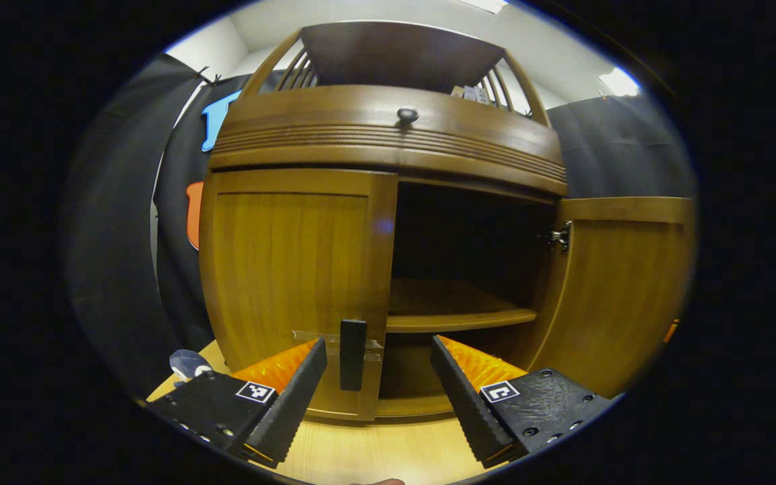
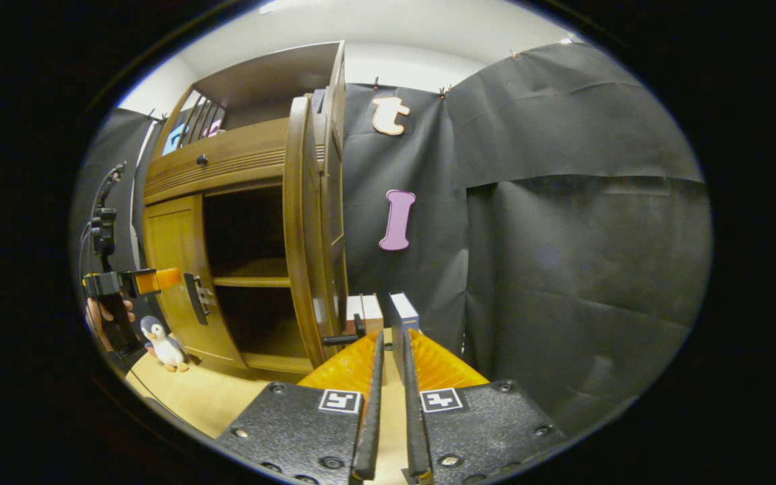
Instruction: Open the right door of the double-door shoe cabinet with the right hand, and open the left door with the left hand.
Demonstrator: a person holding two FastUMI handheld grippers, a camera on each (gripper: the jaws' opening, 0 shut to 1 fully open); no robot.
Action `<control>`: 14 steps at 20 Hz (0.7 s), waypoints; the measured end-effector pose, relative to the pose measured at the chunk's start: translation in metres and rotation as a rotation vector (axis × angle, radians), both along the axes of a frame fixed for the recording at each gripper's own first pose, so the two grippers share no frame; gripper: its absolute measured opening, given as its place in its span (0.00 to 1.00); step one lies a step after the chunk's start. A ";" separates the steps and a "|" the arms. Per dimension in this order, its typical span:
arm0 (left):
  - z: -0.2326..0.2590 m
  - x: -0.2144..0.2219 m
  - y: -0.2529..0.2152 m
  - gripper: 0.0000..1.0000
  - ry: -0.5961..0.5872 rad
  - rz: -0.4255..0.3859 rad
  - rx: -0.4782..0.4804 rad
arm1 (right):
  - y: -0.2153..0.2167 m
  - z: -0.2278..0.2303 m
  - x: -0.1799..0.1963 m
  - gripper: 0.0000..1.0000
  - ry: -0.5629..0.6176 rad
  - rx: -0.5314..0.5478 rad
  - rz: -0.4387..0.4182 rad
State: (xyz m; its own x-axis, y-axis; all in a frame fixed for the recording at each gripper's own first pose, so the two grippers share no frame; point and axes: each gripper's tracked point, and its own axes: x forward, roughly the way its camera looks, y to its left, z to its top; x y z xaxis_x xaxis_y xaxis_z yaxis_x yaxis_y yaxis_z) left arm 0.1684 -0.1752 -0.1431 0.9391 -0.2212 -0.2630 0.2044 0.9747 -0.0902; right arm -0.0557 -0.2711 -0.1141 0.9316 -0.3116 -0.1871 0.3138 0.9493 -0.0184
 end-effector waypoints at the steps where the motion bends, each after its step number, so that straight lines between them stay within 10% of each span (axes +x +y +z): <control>1: -0.009 0.007 0.002 0.95 0.013 0.006 -0.003 | -0.005 0.001 -0.001 0.22 0.002 -0.004 -0.009; 7: -0.050 0.048 0.017 0.93 0.036 0.054 0.072 | -0.027 0.007 -0.005 0.53 0.004 0.018 -0.043; 14: -0.068 0.072 0.021 0.93 0.025 0.071 0.118 | -0.032 0.015 -0.010 0.62 -0.005 0.011 -0.048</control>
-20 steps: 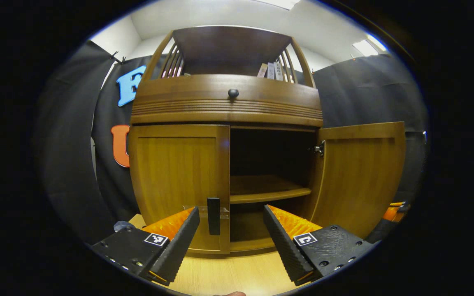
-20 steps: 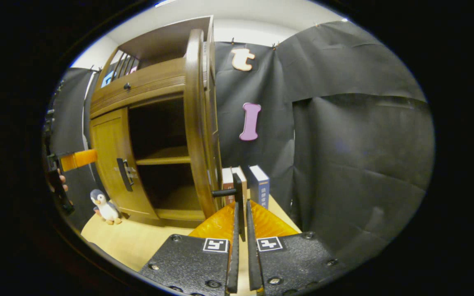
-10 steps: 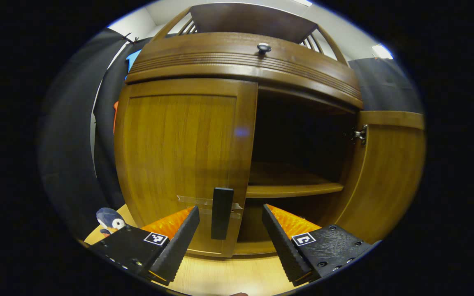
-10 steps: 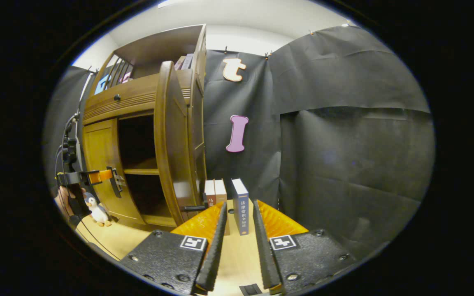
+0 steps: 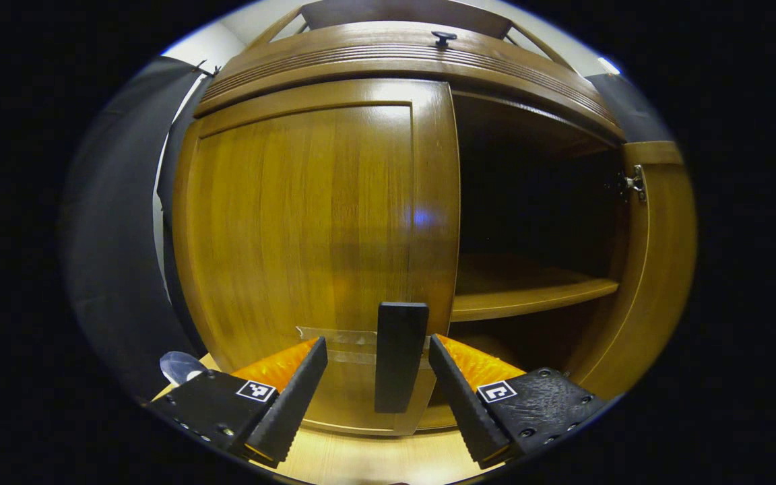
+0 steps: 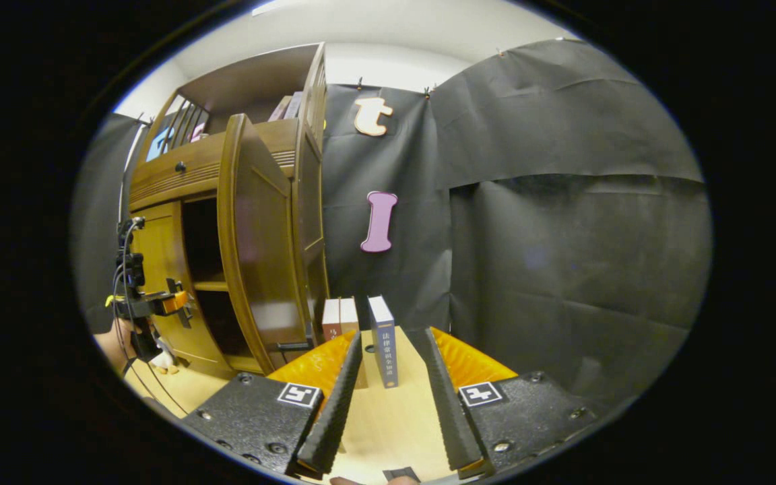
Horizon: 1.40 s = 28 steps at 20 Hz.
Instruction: Open the right door of the double-door shoe cabinet with the right hand, and open the left door with the left hand.
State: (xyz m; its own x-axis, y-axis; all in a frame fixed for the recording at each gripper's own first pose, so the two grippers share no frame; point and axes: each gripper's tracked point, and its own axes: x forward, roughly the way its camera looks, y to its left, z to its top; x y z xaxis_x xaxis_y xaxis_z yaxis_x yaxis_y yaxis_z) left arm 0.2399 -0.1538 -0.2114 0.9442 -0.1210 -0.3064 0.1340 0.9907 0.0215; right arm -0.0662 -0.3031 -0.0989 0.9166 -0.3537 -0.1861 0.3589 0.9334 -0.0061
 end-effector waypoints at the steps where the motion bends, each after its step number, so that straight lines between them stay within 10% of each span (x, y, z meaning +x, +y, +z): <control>1: -0.002 0.005 -0.002 0.80 -0.004 -0.007 0.004 | 0.001 0.001 0.000 0.63 0.000 0.001 -0.001; 12: -0.010 0.010 -0.014 0.32 0.020 -0.042 0.029 | 0.011 0.006 -0.005 0.62 0.004 -0.012 -0.005; 28: 0.002 -0.050 0.013 0.32 0.017 -0.063 0.018 | 0.044 0.001 -0.013 0.63 -0.013 -0.004 0.003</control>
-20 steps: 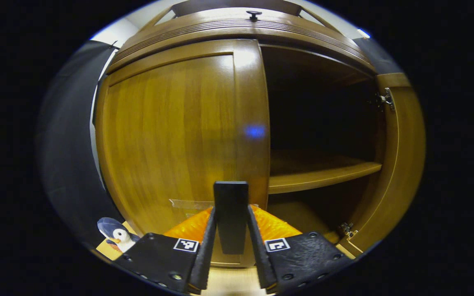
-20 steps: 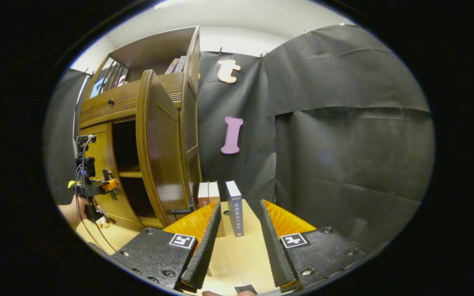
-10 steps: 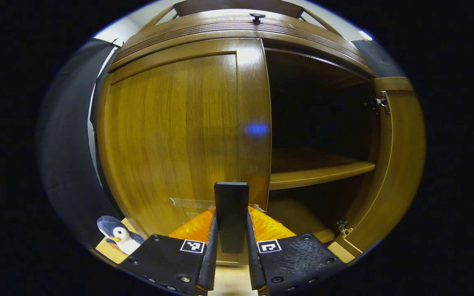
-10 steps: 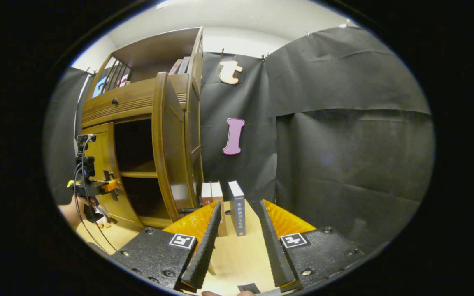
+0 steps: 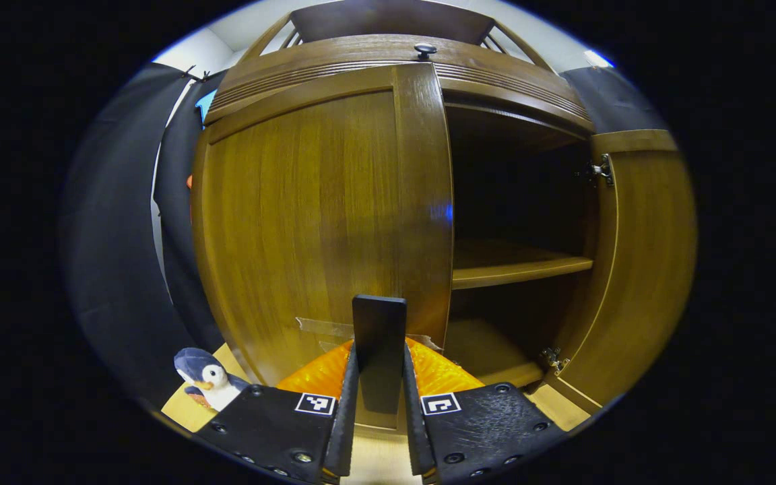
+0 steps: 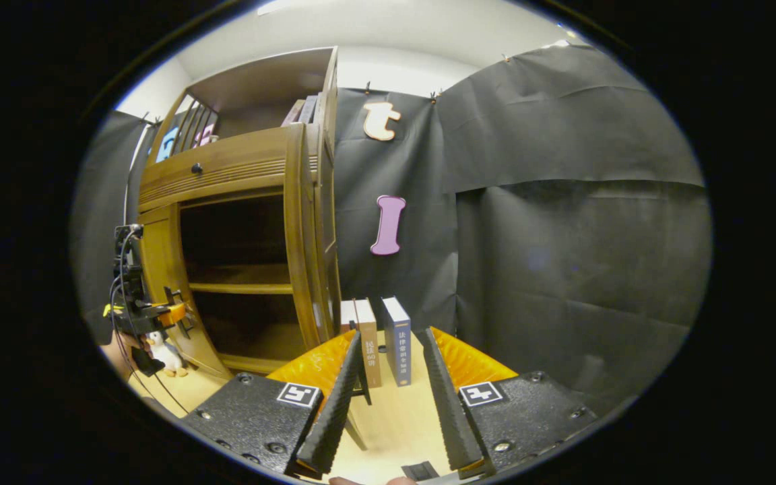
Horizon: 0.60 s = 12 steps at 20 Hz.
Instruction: Open the right door of the double-door shoe cabinet with the right hand, and open the left door with the left hand.
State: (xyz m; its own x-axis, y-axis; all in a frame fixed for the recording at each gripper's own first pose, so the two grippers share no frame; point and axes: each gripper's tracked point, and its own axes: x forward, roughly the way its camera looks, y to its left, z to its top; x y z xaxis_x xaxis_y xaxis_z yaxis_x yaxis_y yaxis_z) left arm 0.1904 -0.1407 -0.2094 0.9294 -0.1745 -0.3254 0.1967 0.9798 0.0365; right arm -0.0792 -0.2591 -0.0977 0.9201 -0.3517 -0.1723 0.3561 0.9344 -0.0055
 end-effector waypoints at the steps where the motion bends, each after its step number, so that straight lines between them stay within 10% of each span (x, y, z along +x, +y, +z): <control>1: -0.003 -0.002 0.004 0.32 -0.001 -0.001 0.003 | 0.003 0.000 0.000 0.62 -0.003 0.004 0.001; 12: 0.012 -0.060 0.050 0.27 -0.015 0.051 0.021 | 0.040 0.002 -0.009 0.62 -0.006 -0.007 0.044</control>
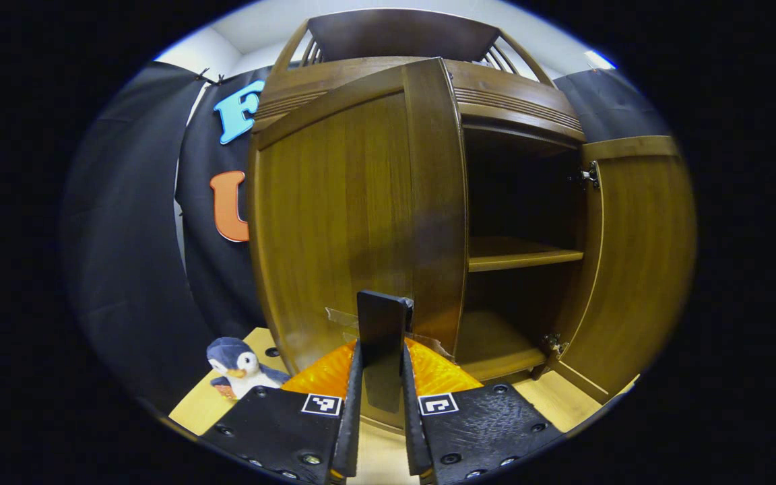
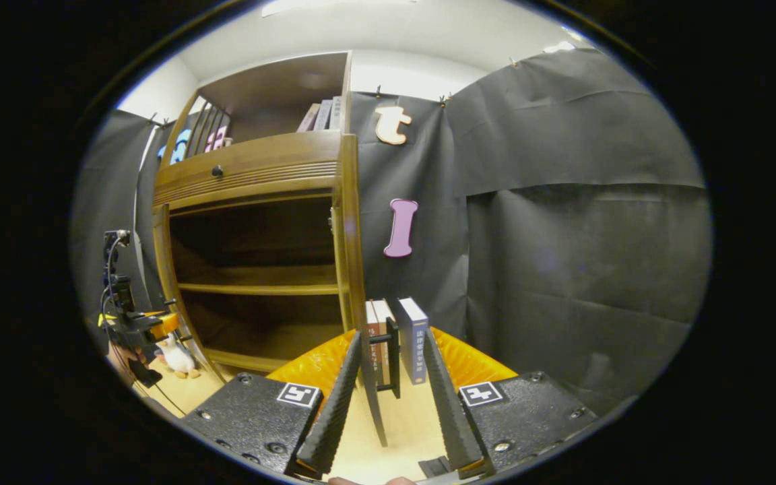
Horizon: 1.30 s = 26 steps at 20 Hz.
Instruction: Open the right door of the double-door shoe cabinet with the right hand, and open the left door with the left hand.
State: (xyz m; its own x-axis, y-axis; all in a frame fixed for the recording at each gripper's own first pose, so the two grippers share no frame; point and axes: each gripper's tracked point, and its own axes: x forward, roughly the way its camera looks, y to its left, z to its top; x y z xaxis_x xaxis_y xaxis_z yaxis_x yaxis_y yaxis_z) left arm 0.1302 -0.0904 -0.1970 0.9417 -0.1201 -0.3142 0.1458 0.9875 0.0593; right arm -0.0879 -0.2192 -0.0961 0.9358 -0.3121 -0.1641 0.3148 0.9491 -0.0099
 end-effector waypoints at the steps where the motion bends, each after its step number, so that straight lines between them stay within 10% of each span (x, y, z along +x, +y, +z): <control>1: 0.002 -0.007 0.007 0.27 -0.006 0.009 0.000 | 0.004 0.000 0.000 0.62 0.000 -0.002 0.007; 26: 0.021 -0.082 0.191 0.25 -0.008 0.245 0.054 | 0.104 0.000 0.042 0.62 0.011 -0.025 0.195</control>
State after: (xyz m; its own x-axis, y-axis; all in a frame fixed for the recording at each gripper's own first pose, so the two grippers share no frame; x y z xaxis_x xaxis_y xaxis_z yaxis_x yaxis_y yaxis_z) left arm 0.0478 0.1006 -0.1764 0.9432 0.1284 -0.3065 -0.0979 0.9888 0.1129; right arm -0.0455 -0.1152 -0.0961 0.9771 -0.1295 -0.1690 0.1251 0.9915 -0.0363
